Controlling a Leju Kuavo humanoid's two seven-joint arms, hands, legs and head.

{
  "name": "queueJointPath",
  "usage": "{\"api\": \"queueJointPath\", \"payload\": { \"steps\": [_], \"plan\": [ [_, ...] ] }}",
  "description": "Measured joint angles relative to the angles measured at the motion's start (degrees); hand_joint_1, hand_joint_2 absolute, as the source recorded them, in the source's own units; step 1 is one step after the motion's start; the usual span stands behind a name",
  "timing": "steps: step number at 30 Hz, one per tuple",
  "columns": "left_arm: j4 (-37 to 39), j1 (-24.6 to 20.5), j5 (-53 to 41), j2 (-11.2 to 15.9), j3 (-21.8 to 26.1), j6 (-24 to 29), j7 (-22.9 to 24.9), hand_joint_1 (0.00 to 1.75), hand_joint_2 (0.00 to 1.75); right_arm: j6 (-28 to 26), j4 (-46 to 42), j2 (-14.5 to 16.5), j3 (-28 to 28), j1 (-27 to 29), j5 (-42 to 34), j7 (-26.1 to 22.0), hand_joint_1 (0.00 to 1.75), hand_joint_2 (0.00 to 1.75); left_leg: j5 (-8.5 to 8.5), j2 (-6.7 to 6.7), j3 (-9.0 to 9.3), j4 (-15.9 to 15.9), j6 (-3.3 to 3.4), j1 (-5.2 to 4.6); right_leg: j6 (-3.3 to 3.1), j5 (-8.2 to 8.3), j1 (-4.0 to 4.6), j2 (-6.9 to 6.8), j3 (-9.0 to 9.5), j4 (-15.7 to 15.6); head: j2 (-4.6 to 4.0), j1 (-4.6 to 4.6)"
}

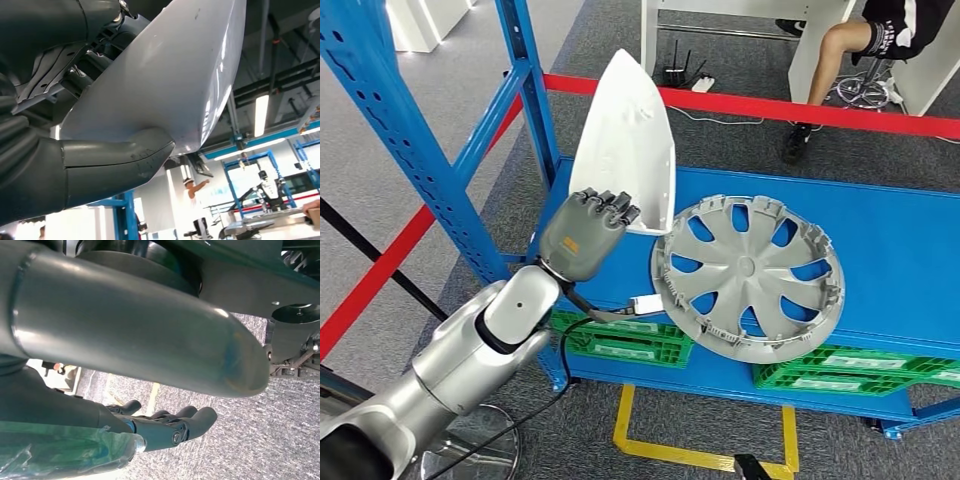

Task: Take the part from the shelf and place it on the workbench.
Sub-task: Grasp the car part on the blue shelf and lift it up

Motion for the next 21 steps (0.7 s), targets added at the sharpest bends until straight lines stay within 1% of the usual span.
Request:
{"api": "queueJointPath", "payload": {
  "steps": [5, 11, 21],
  "plan": [
    [0.05, -0.09, 2.41, -0.39, -0.87, -1.05, -1.95, 1.75, 1.75, 0.02, -0.06, 0.01, -0.01, -0.23, 0.08, 0.00, 0.00, 0.00, 0.00, 0.00, -0.01, 0.00, 0.00, 0.00, 0.00, 0.00, 0.00, 0.00, -0.01, 0.00, 0.00, 0.00],
    [0.85, -0.03, 8.89, -1.91, -1.98, -4.08, -4.62, 1.75, 1.75, 0.04, -0.17, 0.01, -0.29, -0.41, 0.21, 0.00, 0.00, 0.00, -0.01, 0.00, -0.02, 0.00, 0.00, -0.01, 0.00, 0.00, -0.01, 0.00, -0.01, 0.00, 0.00, 0.01],
    [1.88, 0.05, 10.03, -2.89, -3.99, -6.26, -5.74, 1.75, 1.75, 0.04, -0.23, 0.01, -0.87, -0.41, 0.80, 0.00, 0.00, 0.00, -0.05, 0.00, -0.03, 0.07, 0.05, -0.07, 0.03, 0.02, -0.03, 0.00, -0.01, -0.06, 0.00, 0.01]
  ]
}}
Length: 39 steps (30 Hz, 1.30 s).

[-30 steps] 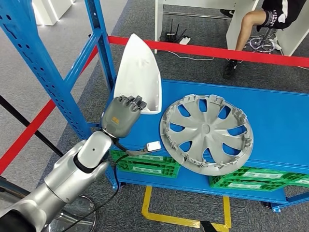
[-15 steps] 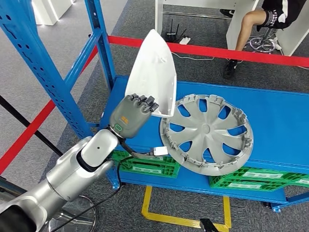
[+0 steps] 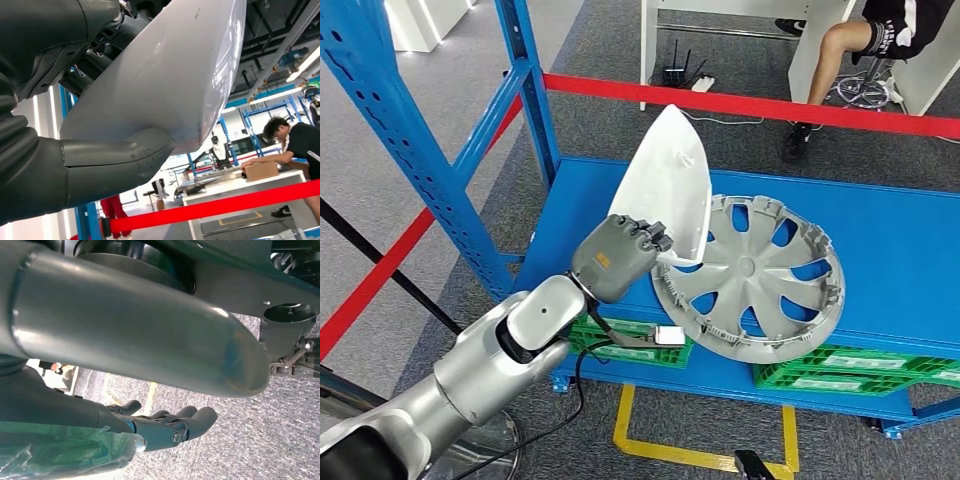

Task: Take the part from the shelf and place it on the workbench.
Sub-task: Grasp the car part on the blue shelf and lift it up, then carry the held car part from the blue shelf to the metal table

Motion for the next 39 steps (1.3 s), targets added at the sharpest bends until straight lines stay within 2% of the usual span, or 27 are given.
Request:
{"api": "queueJointPath", "payload": {
  "steps": [3, 6, 8, 9, 11, 12, 13, 14, 15, 17, 18, 19, 22, 23, 24, 26, 27, 28, 29, 30, 32, 33, 34, 35, 37, 38, 39],
  "plan": [
    [0.03, -0.01, 0.20, -0.18, -0.66, -0.59, -0.13, 1.75, 1.75, 0.00, 0.00, 0.12, -0.12, 0.01, 0.14, 0.00, 0.00, 0.00, -0.20, -0.03, -0.10, 0.25, 0.44, -0.27, 0.33, 0.11, -0.29, 0.01, 0.04, -0.18, 0.00, -0.02],
    [0.04, -0.06, 0.40, -0.46, -1.32, -1.35, -0.14, 1.75, 1.75, 0.00, 0.00, 0.34, -0.43, 0.01, 0.19, 0.00, 0.00, 0.00, 0.29, -0.02, -0.03, -0.15, 1.19, -0.45, 0.96, 0.37, -0.55, 0.03, 0.09, -0.39, 0.00, -0.03],
    [0.05, -0.18, 0.52, -0.80, -1.69, -1.66, -0.14, 1.75, 1.75, 0.01, -0.01, 0.43, -0.55, 0.01, 0.23, 0.00, 0.00, 0.00, 1.03, 0.04, 0.16, -1.06, 1.75, -0.30, 1.21, -0.91, -0.58, -0.14, -0.63, 0.85, 0.00, 0.06],
    [0.07, -0.25, 0.54, -0.98, -1.87, -1.76, -0.14, 1.75, 1.75, 0.01, -0.01, 0.44, -0.57, 0.01, 0.26, 0.00, 0.00, 0.00, 1.32, 0.07, 0.20, -1.45, 1.94, -0.19, 1.22, -2.53, -0.54, -0.24, -1.64, 3.13, 0.00, 0.15],
    [0.19, -0.27, 0.54, -1.15, -2.20, -2.01, -0.14, 1.75, 1.75, 0.02, -0.02, 0.44, -0.57, 0.05, 0.32, 0.00, 0.00, 0.00, 1.50, 0.12, 0.02, -1.52, 2.09, -0.26, 1.23, -6.61, -0.43, -0.34, -4.77, 10.85, 0.00, 0.28],
    [0.31, -0.22, 0.53, -1.17, -2.37, -2.13, -0.14, 1.75, 1.75, 0.02, -0.02, 0.45, -0.57, 0.08, 0.32, 0.00, 0.00, 0.00, 1.57, 0.13, -0.08, -1.51, 2.05, -0.30, 1.29, -7.88, -0.41, -0.34, -6.13, 14.35, 0.00, 0.29],
    [0.46, -0.16, 0.52, -1.17, -2.54, -2.22, -0.14, 1.75, 1.75, 0.02, -0.01, 0.45, -0.58, 0.12, 0.33, 0.00, 0.00, 0.00, 1.66, 0.15, -0.17, -1.49, 1.97, -0.30, 1.37, -8.11, -0.40, -0.35, -6.68, 16.11, 0.00, 0.29],
    [0.59, -0.13, 0.52, -1.17, -2.69, -2.26, -0.14, 1.75, 1.75, 0.02, -0.01, 0.46, -0.59, 0.14, 0.34, 0.00, 0.00, 0.00, 1.75, 0.15, -0.25, -1.45, 1.84, -0.25, 1.45, -7.22, -0.43, -0.37, -6.14, 15.55, 0.00, 0.29],
    [0.68, -0.12, 0.52, -1.17, -2.84, -2.30, -0.13, 1.75, 1.75, 0.02, -0.01, 0.46, -0.61, 0.13, 0.35, 0.00, 0.00, 0.00, 1.83, 0.13, -0.32, -1.37, 1.67, -0.12, 1.56, -5.49, -0.50, -0.41, -4.50, 12.74, 0.00, 0.29],
    [0.76, -0.17, 0.52, -1.17, -3.01, -2.31, -0.11, 1.75, 1.75, 0.03, -0.02, 0.56, -0.65, -0.02, 0.37, 0.00, 0.00, 0.00, 1.94, 0.06, -0.64, -0.98, 1.00, -0.02, 1.85, -2.78, -0.63, -0.38, -0.21, 5.12, 0.00, 0.44],
    [0.77, -0.22, 0.52, -1.18, -3.08, -2.32, -0.11, 1.75, 1.75, 0.04, -0.03, 0.64, -0.67, -0.07, 0.39, 0.00, 0.00, 0.00, 2.06, 0.02, -0.84, -0.78, 0.58, -0.10, 1.69, -2.18, -0.64, -0.27, 1.14, 2.70, 0.00, 0.53],
    [0.78, -0.27, 0.51, -1.18, -3.15, -2.33, -0.10, 1.75, 1.75, 0.04, -0.03, 0.72, -0.71, -0.10, 0.42, 0.00, 0.00, 0.00, 2.27, -0.03, -1.07, -0.60, 0.12, -0.25, 1.40, -2.16, -0.62, -0.13, 1.68, 1.63, 0.00, 0.58],
    [0.82, -0.35, 0.47, -1.11, -3.40, -2.35, -0.10, 1.75, 1.75, 0.04, -0.04, 0.79, -0.83, -0.08, 0.48, 0.01, 0.00, 0.00, 2.59, -0.03, -1.68, -0.31, -0.77, -0.24, -0.15, -1.69, -0.47, 0.01, 0.82, 1.98, 0.00, 0.53],
    [0.85, -0.36, 0.46, -1.08, -3.48, -2.36, -0.09, 1.75, 1.75, 0.04, -0.05, 0.79, -0.87, -0.08, 0.48, 0.01, 0.00, 0.00, 1.59, 0.05, -2.12, 0.48, -0.97, -0.17, -0.73, -1.35, -0.46, -0.04, 0.41, 2.00, 0.00, 0.50],
    [0.86, -0.40, 0.46, -1.04, -3.55, -2.37, -0.08, 1.75, 1.75, 0.03, -0.05, 0.79, -0.91, -0.10, 0.48, 0.02, 0.00, 0.00, -0.27, 0.12, -2.89, 2.32, -1.15, -0.14, -1.33, -0.93, -0.47, -0.12, -0.08, 1.95, 0.00, 0.44],
    [0.92, -0.49, 0.48, -1.02, -3.66, -2.40, -0.02, 1.75, 1.75, 0.02, -0.07, 0.79, -1.01, -0.13, 0.48, 0.02, 0.00, 0.00, -5.31, 0.20, -5.05, 8.87, -1.36, -0.16, -2.19, -0.05, -0.30, -0.28, -1.27, 1.91, 0.00, 0.31],
    [0.97, -0.53, 0.48, -1.00, -3.74, -2.43, 0.01, 1.75, 1.75, 0.02, -0.07, 0.79, -1.07, -0.12, 0.48, 0.02, 0.00, 0.00, -7.21, 0.20, -5.97, 12.25, -1.35, -0.17, -2.38, 0.41, -0.16, -0.36, -1.91, 1.92, 0.00, 0.30],
    [1.05, -0.55, 0.48, -0.98, -3.84, -2.48, 0.03, 1.75, 1.75, 0.02, -0.07, 0.79, -1.15, -0.11, 0.49, 0.02, 0.00, 0.00, -8.07, 0.20, -6.26, 14.43, -1.25, -0.20, -2.47, 0.89, -0.01, -0.43, -2.57, 1.92, 0.00, 0.29],
    [1.14, -0.56, 0.48, -0.97, -3.96, -2.54, 0.05, 1.75, 1.75, 0.02, -0.07, 0.79, -1.25, -0.09, 0.53, 0.02, 0.00, 0.00, -7.75, 0.20, -5.70, 14.87, -1.03, -0.25, -2.50, 1.41, 0.15, -0.48, -3.25, 1.93, 0.00, 0.29],
    [1.20, -0.57, 0.48, -0.98, -4.04, -2.58, 0.08, 1.75, 1.75, 0.02, -0.07, 0.79, -1.34, -0.10, 0.58, 0.02, 0.00, 0.00, -6.59, 0.20, -4.25, 13.56, -0.70, -0.35, -2.52, 1.95, 0.30, -0.51, -3.92, 1.93, 0.00, 0.29],
    [1.25, -0.75, 0.48, -1.10, -4.11, -2.63, 0.15, 1.75, 1.75, 0.02, -0.08, 0.80, -1.46, -0.14, 0.69, 0.02, 0.00, 0.00, -4.50, 0.20, 0.72, 7.16, 0.27, -0.77, -2.42, 3.04, 0.58, -0.52, -5.09, 1.93, 0.00, 0.29],
    [1.25, -0.92, 0.48, -1.21, -4.11, -2.63, 0.19, 1.75, 1.75, 0.02, -0.11, 0.80, -1.48, -0.16, 0.74, 0.02, 0.00, 0.00, -4.32, 0.20, 2.98, 3.78, 0.64, -0.97, -2.25, 3.55, 0.67, -0.53, -5.52, 1.93, 0.00, 0.33],
    [1.25, -1.11, 0.48, -1.33, -4.12, -2.63, 0.26, 1.75, 1.75, 0.02, -0.14, 0.81, -1.51, -0.17, 0.78, 0.02, 0.00, 0.00, -4.47, 0.20, 4.46, 1.29, 0.88, -1.18, -1.97, 4.11, 0.69, -0.57, -5.82, 1.81, 0.00, 0.34],
    [1.27, -1.25, 0.48, -1.40, -4.14, -2.63, 0.32, 1.75, 1.75, 0.02, -0.16, 0.81, -1.54, -0.17, 0.80, 0.02, 0.00, 0.00, -4.67, 0.18, 5.02, -0.09, 1.01, -1.37, -1.60, 4.68, 0.65, -0.62, -5.98, 1.57, 0.00, 0.33],
    [1.41, -1.33, 0.48, -1.41, -4.20, -2.72, 0.43, 1.75, 1.75, 0.02, -0.17, 0.81, -1.64, -0.06, 0.83, 0.02, 0.00, 0.00, -3.71, 0.19, 4.49, -0.90, 1.31, -1.43, -0.82, 5.59, 0.44, -0.68, -6.21, 0.99, 0.00, 0.30],
    [1.51, -1.32, 0.49, -1.39, -4.24, -2.80, 0.46, 1.75, 1.75, 0.01, -0.16, 0.81, -1.72, 0.06, 0.83, 0.01, 0.00, 0.00, -3.06, 0.21, 4.10, -1.10, 1.63, -1.36, -0.54, 4.91, 0.38, -0.67, -6.60, 1.27, 0.00, 0.32],
    [1.62, -1.32, 0.51, -1.39, -4.26, -2.90, 0.51, 1.75, 1.75, -0.02, -0.16, 0.81, -1.81, 0.16, 0.82, 0.04, 0.00, 0.00, -2.36, 0.24, 3.64, -1.29, 1.96, -1.25, -0.34, 3.10, 0.36, -0.64, -7.20, 2.62, 0.00, 0.42]
  ]
}}
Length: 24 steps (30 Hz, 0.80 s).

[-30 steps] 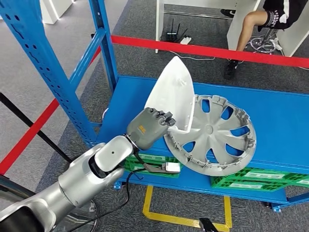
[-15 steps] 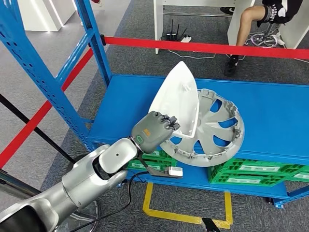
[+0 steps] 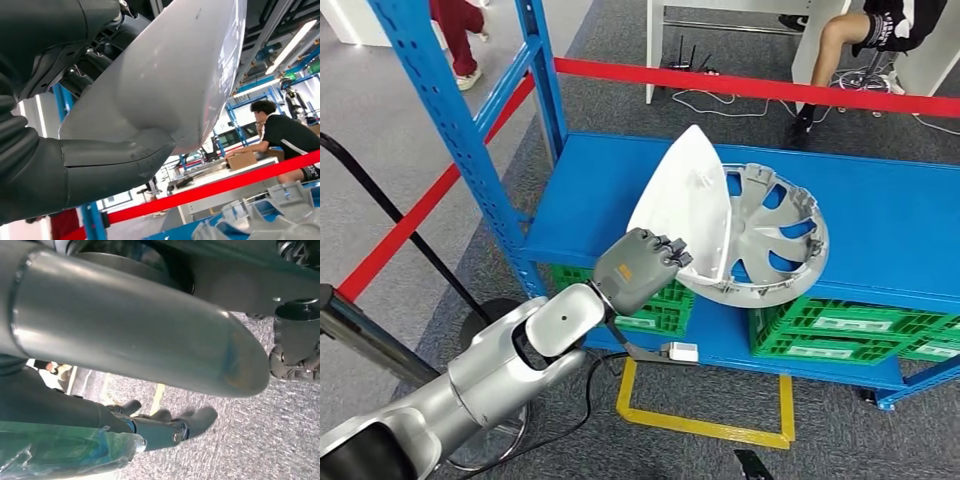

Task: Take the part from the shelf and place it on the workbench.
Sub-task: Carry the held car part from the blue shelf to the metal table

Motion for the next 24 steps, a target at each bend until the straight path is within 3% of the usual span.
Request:
{"api": "queueJointPath", "payload": {
  "steps": [3, 4, 5, 6, 7, 8, 10, 12, 14, 16, 18, 19, 20, 22, 24],
  "plan": [
    [0.38, 0.04, 0.10, 0.01, -0.02, -0.26, 0.19, 1.75, 1.75, -0.28, 0.01, -0.01, -0.30, 0.04, -0.12, 0.37, 0.00, 0.00, 1.88, 0.03, -2.06, -0.01, 0.53, 0.05, 0.37, -8.13, 0.01, 0.06, -2.50, 10.21, 0.00, 0.24],
    [0.54, 0.10, 0.13, 0.02, -0.02, -0.32, 0.24, 1.75, 1.75, -0.39, 0.01, -0.01, -0.39, 0.03, -0.18, 0.46, 0.00, 0.00, 2.51, 0.03, -2.87, 0.02, 0.51, 0.02, 0.48, -9.13, 0.03, 0.07, -2.79, 13.29, 0.00, 0.25],
    [0.70, 0.18, 0.14, 0.03, -0.03, -0.36, 0.27, 1.75, 1.75, -0.49, 0.01, -0.01, -0.49, 0.03, -0.24, 0.46, 0.00, 0.00, 3.13, 0.03, -3.70, 0.06, 0.46, 0.01, 0.55, -8.82, 0.04, 0.06, -2.34, 14.80, 0.00, 0.28],
    [0.87, 0.25, 0.15, 0.03, -0.04, -0.39, 0.28, 1.75, 1.75, -0.53, 0.01, -0.01, -0.57, 0.02, -0.29, 0.46, 0.00, 0.00, 3.74, 0.02, -4.50, 0.10, 0.35, 0.01, 0.58, -7.53, 0.02, 0.06, -0.90, 14.31, 0.00, 0.30],
    [1.02, 0.30, 0.16, 0.04, -0.04, -0.40, 0.28, 1.75, 1.75, -0.57, 0.00, -0.02, -0.61, -0.01, -0.34, 0.46, 0.00, 0.00, 4.33, 0.01, -5.24, 0.16, 0.20, 0.04, 0.60, -6.07, 0.01, 0.05, 1.54, 11.87, 0.00, 0.30],
    [1.13, 0.31, 0.17, 0.04, -0.05, -0.40, 0.29, 1.75, 1.75, -0.60, -0.01, -0.02, -0.64, -0.10, -0.39, 0.46, 0.00, 0.00, 4.90, -0.01, -5.88, 0.24, -0.04, 0.05, 0.59, -5.65, -0.01, 0.03, 4.43, 8.09, 0.00, 0.30],
    [1.24, 0.27, 0.18, 0.05, -0.05, -0.40, 0.32, 1.75, 1.75, -0.62, -0.09, -0.02, -0.66, -0.30, -0.46, 0.46, 0.00, 0.00, 5.92, -0.03, -6.75, 0.44, -0.61, -0.09, 0.29, -6.67, 0.11, 0.17, 9.48, 0.63, 0.00, 0.24],
    [1.26, 0.20, 0.20, 0.05, -0.09, -0.47, 0.33, 1.75, 1.75, -0.85, -0.15, -0.03, -0.71, -0.41, -0.48, 0.46, 0.00, 0.00, 6.85, -0.04, -7.10, 0.50, -1.18, -0.21, -0.49, -7.42, 0.34, 0.36, 10.90, -1.84, 0.00, 0.12],
    [1.30, 0.19, 0.23, 0.14, -0.15, -0.65, 0.33, 1.75, 1.75, -1.13, -0.15, -0.04, -0.90, -0.41, -0.34, 0.46, 0.00, 0.00, 6.53, -0.06, -7.62, 0.92, -1.82, -0.11, -1.61, -6.48, 0.23, 0.25, 10.19, -1.61, 0.00, -0.02],
    [1.33, 0.19, 0.29, 0.27, -0.20, -0.90, 0.33, 1.75, 1.75, -1.20, -0.15, -0.04, -1.08, -0.43, -0.04, 0.47, 0.00, 0.00, 2.43, -0.05, -9.05, 4.57, -2.53, 0.07, -2.56, -5.16, 0.04, 0.04, 8.93, -1.72, 0.00, -0.40],
    [1.33, 0.20, 0.40, 0.32, -0.28, -1.11, 0.33, 1.75, 1.75, -1.13, -0.15, -0.06, -1.17, -0.44, 0.31, 0.47, 0.00, 0.00, -3.01, -0.02, -10.95, 11.75, -3.05, 0.26, -2.94, -3.85, 0.07, -0.08, 7.36, -1.69, 0.00, -0.70],
    [1.33, 0.24, 0.48, 0.36, -0.36, -1.17, 0.33, 1.75, 1.75, -1.06, -0.15, -0.07, -1.24, -0.42, 0.43, 0.47, 0.00, 0.00, -4.37, -0.02, -11.46, 14.93, -3.18, 0.34, -2.95, -3.22, 0.08, -0.14, 6.52, -1.67, 0.00, -0.69],
    [1.33, 0.28, 0.53, 0.40, -0.45, -1.20, 0.33, 1.75, 1.75, -0.96, -0.15, -0.09, -1.32, -0.42, 0.54, 0.46, 0.00, 0.00, -4.50, -0.02, -11.32, 16.76, -3.22, 0.38, -2.90, -2.59, 0.08, -0.22, 5.69, -1.65, 0.00, -0.70],
    [1.33, 0.30, 0.53, 0.48, -0.57, -1.17, 0.33, 1.75, 1.75, -0.69, -0.15, -0.10, -1.45, -0.46, 0.74, 0.46, 0.00, 0.00, -2.19, -0.02, -8.38, 14.95, -3.09, 0.45, -2.72, -1.31, 0.08, -0.32, 4.09, -1.63, 0.00, -0.70],
    [1.31, 0.21, 0.28, 0.46, -0.60, -1.02, 0.40, 1.75, 1.75, -0.40, -0.17, -0.11, -1.52, -0.55, 1.07, 0.48, 0.00, 0.00, -0.99, -0.04, -2.39, 7.43, -2.72, 0.44, -2.35, -0.13, 0.15, -0.30, 2.89, -1.58, 0.00, -0.71]
  ]
}}
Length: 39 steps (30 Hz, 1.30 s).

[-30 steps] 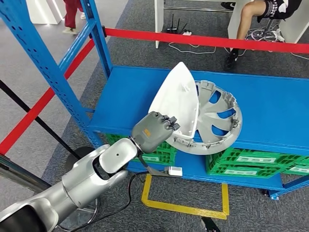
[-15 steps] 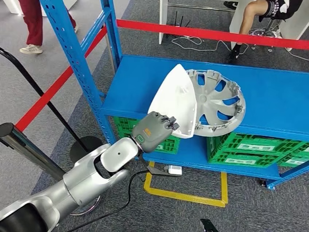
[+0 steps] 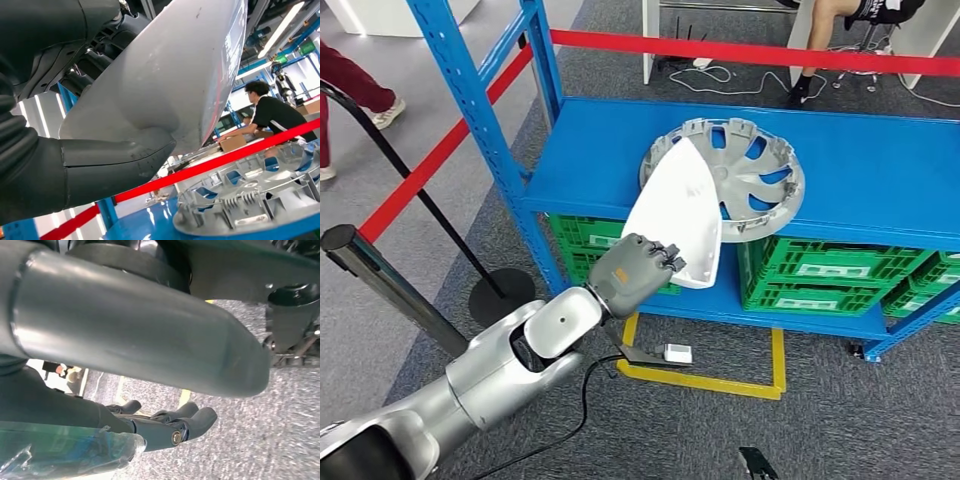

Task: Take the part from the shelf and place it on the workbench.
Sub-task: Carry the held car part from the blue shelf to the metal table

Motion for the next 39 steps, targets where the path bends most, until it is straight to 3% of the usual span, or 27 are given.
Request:
{"api": "queueJointPath", "payload": {
  "steps": [2, 3, 5, 6, 7, 9, 10, 11, 12, 14, 16, 18, 20, 21, 22, 24, 25, 26, 27, 28, 30, 32, 33, 35, 36, 37, 39],
  "plan": [
    [-0.03, -0.06, -0.27, 0.01, -0.01, 0.29, 0.12, 1.75, 1.75, 0.23, -0.04, 0.00, -0.02, -0.09, 0.31, 0.00, 0.00, 0.00, -0.76, -0.04, 4.09, -6.17, 0.58, -0.17, 0.64, 1.30, 0.08, 0.03, -0.73, -0.17, 0.00, 0.03],
    [-0.04, -0.01, -0.33, 0.05, -0.01, 0.40, 0.16, 1.75, 1.75, 0.31, -0.06, 0.00, -0.02, -0.08, 0.40, -0.01, 0.00, 0.00, -0.88, -0.05, 4.58, -7.51, 0.95, -0.34, 1.03, 2.00, 0.06, 0.04, -0.96, -0.43, 0.00, 0.03],
    [-0.03, 0.20, -0.52, 0.31, -0.04, 0.53, 0.21, 1.75, 1.75, 0.38, -0.05, 0.00, -0.02, 0.11, 0.55, -0.02, 0.00, 0.00, 0.22, 0.03, 3.60, -7.88, 1.77, -0.43, 1.75, 2.63, -0.14, 0.10, -1.41, -0.80, 0.00, -0.04],
    [-0.03, 0.32, -0.61, 0.50, -0.05, 0.60, 0.28, 1.75, 1.75, 0.36, -0.05, 0.00, -0.01, 0.24, 0.69, -0.03, 0.00, 0.00, 0.91, 0.07, 3.02, -7.99, 2.22, -0.38, 2.00, 1.44, -0.19, 0.15, -1.93, -0.01, 0.00, 0.05],
    [-0.04, 0.42, -0.69, 0.74, -0.05, 0.73, 0.39, 1.75, 1.75, 0.30, -0.04, 0.00, -0.01, 0.35, 0.92, 0.09, 0.00, 0.00, 1.64, 0.12, 2.33, -8.10, 2.59, -0.30, 2.18, -0.88, -0.20, 0.19, -2.72, 2.04, 0.00, 0.17],
    [-0.14, 0.77, -0.68, 1.54, 0.08, 1.16, 0.65, 1.75, 1.75, 0.01, -0.04, 0.03, 0.01, 0.35, 1.51, 0.38, 0.00, 0.00, 3.01, 0.15, 0.83, -8.06, 2.99, -0.36, 2.34, -6.88, -0.16, 0.21, -4.68, 9.33, 0.00, 0.44],
    [-0.21, 1.08, -0.62, 2.14, 0.23, 1.41, 0.74, 1.75, 1.75, -0.21, -0.04, 0.08, 0.02, 0.30, 1.79, 0.53, 0.00, 0.00, 3.72, 0.15, -0.05, -8.03, 3.01, -0.43, 2.37, -8.74, -0.14, 0.21, -5.29, 13.16, 0.00, 0.48],
    [-0.31, 1.50, -0.51, 2.81, 0.43, 1.66, 0.79, 1.75, 1.75, -0.46, -0.04, 0.14, 0.03, 0.25, 2.05, 0.54, 0.00, 0.00, 4.46, 0.16, -0.98, -8.00, 2.97, -0.50, 2.34, -9.15, -0.13, 0.21, -5.21, 15.70, 0.00, 0.49],
    [-0.43, 1.94, -0.38, 3.51, 0.68, 1.85, 0.80, 1.75, 1.75, -0.69, -0.05, 0.20, 0.05, 0.20, 2.27, 0.54, 0.00, 0.00, 5.19, 0.17, -1.92, -7.95, 2.88, -0.54, 2.28, -8.34, -0.12, 0.21, -4.27, 16.48, 0.00, 0.48],
    [-0.74, 2.68, -0.14, 4.82, 1.21, 2.13, 0.81, 1.75, 1.75, -1.09, -0.07, 0.30, 0.07, 0.06, 2.53, 0.56, 0.00, 0.00, 6.62, 0.16, -3.65, -7.84, 2.58, -0.55, 2.11, -5.67, -0.12, 0.20, 0.62, 12.20, 0.00, 0.48],
    [-1.21, 3.10, -0.01, 5.90, 1.85, 2.35, 0.82, 1.75, 1.75, -1.29, -0.12, 0.42, 0.08, -0.31, 2.71, 0.62, 0.00, 0.00, 7.88, 0.08, -4.82, -7.67, 2.04, -0.67, 1.86, -6.45, 0.02, 0.23, 6.86, 4.04, 0.00, 0.44],
    [-1.62, 3.37, 0.09, 6.71, 2.48, 2.55, 0.85, 1.75, 1.75, -1.40, -0.18, 0.56, 0.08, -0.63, 2.91, 0.57, 0.00, 0.00, 9.10, 0.05, -5.21, -7.69, 1.41, -0.66, 1.39, -8.09, 0.32, 0.39, 9.27, -0.40, 0.00, 0.39],
    [-1.81, 3.64, 0.20, 7.36, 2.85, 2.67, 0.86, 1.75, 1.75, -1.44, -0.19, 0.72, 0.07, -0.63, 3.04, 0.42, 0.00, 0.00, 9.73, 0.05, -5.44, -7.78, 0.73, -0.44, 0.47, -7.34, 0.42, 0.38, 8.45, -0.66, 0.00, 0.43],
    [-1.90, 3.78, 0.25, 7.66, 2.99, 2.69, 0.85, 1.75, 1.75, -1.44, -0.19, 0.79, 0.06, -0.63, 3.08, 0.35, 0.00, 0.00, 8.72, 0.04, -5.82, -7.17, 0.38, -0.36, -0.12, -6.71, 0.38, 0.29, 8.03, -0.64, 0.00, 0.36],
    [-1.96, 3.91, 0.28, 7.94, 3.14, 2.70, 0.85, 1.75, 1.75, -1.44, -0.19, 0.85, 0.06, -0.62, 3.10, 0.36, 0.00, 0.00, 6.56, 0.04, -6.53, -5.39, 0.05, -0.29, -0.61, -5.90, 0.29, 0.19, 7.43, -0.69, 0.00, 0.21],
    [-2.04, 4.07, 0.31, 8.35, 3.40, 2.71, 0.85, 1.75, 1.75, -1.44, -0.20, 0.89, 0.07, -0.64, 3.11, 0.38, 0.00, 0.00, 0.32, 0.05, -8.55, 1.70, -0.50, -0.14, -1.10, -4.22, 0.23, 0.08, 5.71, -0.66, 0.00, -0.08],
    [-2.05, 4.18, 0.32, 8.49, 3.48, 2.72, 0.85, 1.75, 1.75, -1.44, -0.20, 0.90, 0.07, -0.61, 3.12, 0.38, 0.00, 0.00, -1.98, 0.06, -9.39, 5.79, -0.69, -0.08, -1.11, -3.40, 0.24, 0.04, 4.65, -0.62, 0.00, -0.11],
    [-2.05, 4.32, 0.32, 8.61, 3.52, 2.72, 0.85, 1.75, 1.75, -1.44, -0.20, 0.90, 0.07, -0.59, 3.12, 0.38, 0.00, 0.00, -2.90, 0.06, -9.63, 8.78, -0.80, -0.04, -1.07, -2.65, 0.24, -0.01, 3.65, -0.60, 0.00, -0.11],
    [-2.05, 4.47, 0.32, 8.73, 3.57, 2.72, 0.85, 1.75, 1.75, -1.45, -0.20, 0.90, 0.07, -0.58, 3.12, 0.38, 0.00, 0.00, -2.50, 0.06, -9.08, 10.07, -0.82, 0.00, -1.01, -1.90, 0.24, -0.05, 2.67, -0.57, 0.00, -0.12],
    [-2.06, 4.57, 0.32, 8.81, 3.63, 2.72, 0.85, 1.75, 1.75, -1.45, -0.20, 0.90, 0.07, -0.60, 3.12, 0.38, 0.00, 0.00, -1.23, 0.06, -7.55, 9.31, -0.77, 0.03, -0.93, -1.16, 0.24, -0.08, 1.73, -0.56, 0.00, -0.12],
    [-2.26, 4.60, 0.32, 8.91, 3.80, 2.72, 0.85, 1.75, 1.75, -1.44, -0.22, 0.91, 0.07, -0.65, 3.13, 0.43, 0.00, 0.00, 0.61, 0.04, -1.64, 2.83, -0.48, 0.04, -0.58, 0.25, 0.29, -0.06, 0.13, -0.51, 0.00, -0.14],
    [-2.75, 4.47, 0.32, 8.90, 4.02, 2.74, 0.85, 1.75, 1.75, -1.44, -0.27, 0.93, 0.07, -0.73, 3.18, 0.53, 0.00, 0.00, -0.32, 0.01, 4.03, -5.06, 0.08, -0.12, -0.03, 1.61, 0.39, -0.03, -0.94, -0.52, 0.00, -0.13],
    [-2.96, 4.44, 0.32, 8.89, 4.11, 2.74, 0.85, 1.75, 1.75, -1.44, -0.29, 0.95, 0.07, -0.75, 3.22, 0.57, 0.00, 0.00, -0.79, 0.00, 5.28, -7.25, 0.40, -0.29, 0.26, 2.37, 0.38, -0.04, -1.25, -0.72, 0.00, -0.15],
    [-3.10, 4.60, 0.32, 9.00, 4.21, 2.68, 0.85, 1.75, 1.75, -1.45, -0.28, 0.96, 0.07, -0.61, 3.32, 0.54, 0.00, 0.00, 0.02, 0.10, 4.55, -8.23, 1.24, -0.48, 0.92, 3.76, 0.16, 0.01, -1.75, -1.36, 0.00, -0.16],
    [-3.10, 4.75, 0.32, 9.08, 4.22, 2.61, 0.85, 1.75, 1.75, -1.49, -0.27, 0.96, 0.07, -0.46, 3.39, 0.50, 0.00, 0.00, 0.74, 0.19, 3.95, -8.33, 1.73, -0.46, 1.24, 3.20, 0.08, 0.05, -2.27, -1.12, 0.00, -0.20],
    [-3.10, 4.90, 0.36, 9.17, 4.26, 2.54, 0.85, 1.75, 1.75, -1.54, -0.25, 0.96, 0.07, -0.32, 3.47, 0.56, 0.00, 0.00, 1.52, 0.27, 3.24, -8.43, 2.22, -0.38, 1.51, 1.52, 0.04, 0.10, -2.96, 0.16, 0.00, -0.14],
    [-3.10, 5.20, 0.63, 9.27, 4.51, 2.38, 0.85, 1.75, 1.75, -1.65, -0.22, 0.96, 0.07, -0.23, 3.61, 0.90, 0.00, 0.00, 2.99, 0.34, 1.64, -8.48, 2.79, -0.34, 1.82, -4.39, 0.06, 0.14, -4.86, 6.53, 0.00, 0.02]
  ]
}}
